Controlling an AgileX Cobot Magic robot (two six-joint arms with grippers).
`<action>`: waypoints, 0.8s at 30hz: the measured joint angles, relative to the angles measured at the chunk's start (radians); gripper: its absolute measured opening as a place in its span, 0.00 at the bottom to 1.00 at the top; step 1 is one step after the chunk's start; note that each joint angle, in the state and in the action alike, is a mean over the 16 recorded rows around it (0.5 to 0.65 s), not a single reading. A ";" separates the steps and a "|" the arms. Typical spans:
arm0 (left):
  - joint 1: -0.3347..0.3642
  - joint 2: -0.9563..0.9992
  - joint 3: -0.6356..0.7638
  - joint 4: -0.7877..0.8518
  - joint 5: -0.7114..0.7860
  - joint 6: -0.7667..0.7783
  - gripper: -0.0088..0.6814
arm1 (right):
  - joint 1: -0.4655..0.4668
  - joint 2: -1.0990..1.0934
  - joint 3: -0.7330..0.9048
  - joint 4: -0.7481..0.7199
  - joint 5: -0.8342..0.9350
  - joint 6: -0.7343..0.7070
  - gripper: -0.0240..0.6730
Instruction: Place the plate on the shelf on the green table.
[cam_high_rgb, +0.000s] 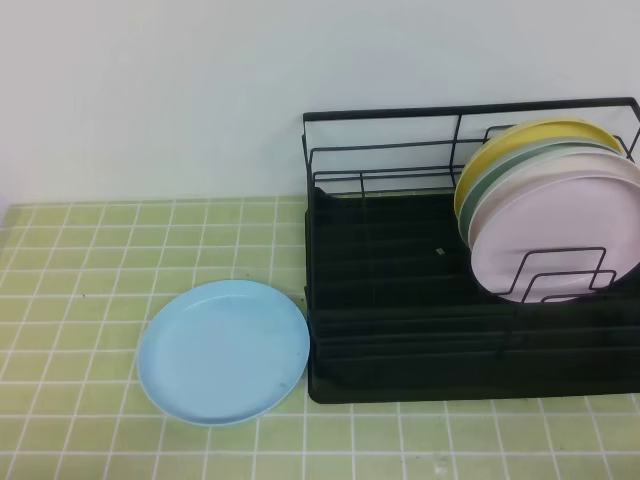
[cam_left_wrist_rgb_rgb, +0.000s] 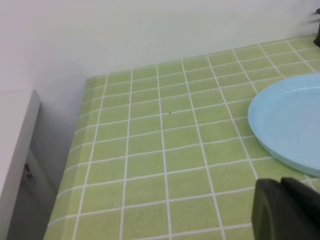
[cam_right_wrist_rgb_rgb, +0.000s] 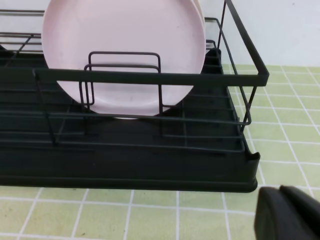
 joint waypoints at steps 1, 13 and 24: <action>0.000 0.000 0.000 0.000 0.000 0.000 0.01 | 0.000 0.000 0.000 -0.003 0.000 0.000 0.03; 0.000 0.000 0.000 0.001 -0.090 0.000 0.01 | 0.000 0.000 0.000 -0.020 -0.058 0.000 0.03; 0.000 0.000 0.000 0.033 -0.575 0.022 0.01 | 0.000 0.000 0.000 -0.001 -0.438 0.005 0.03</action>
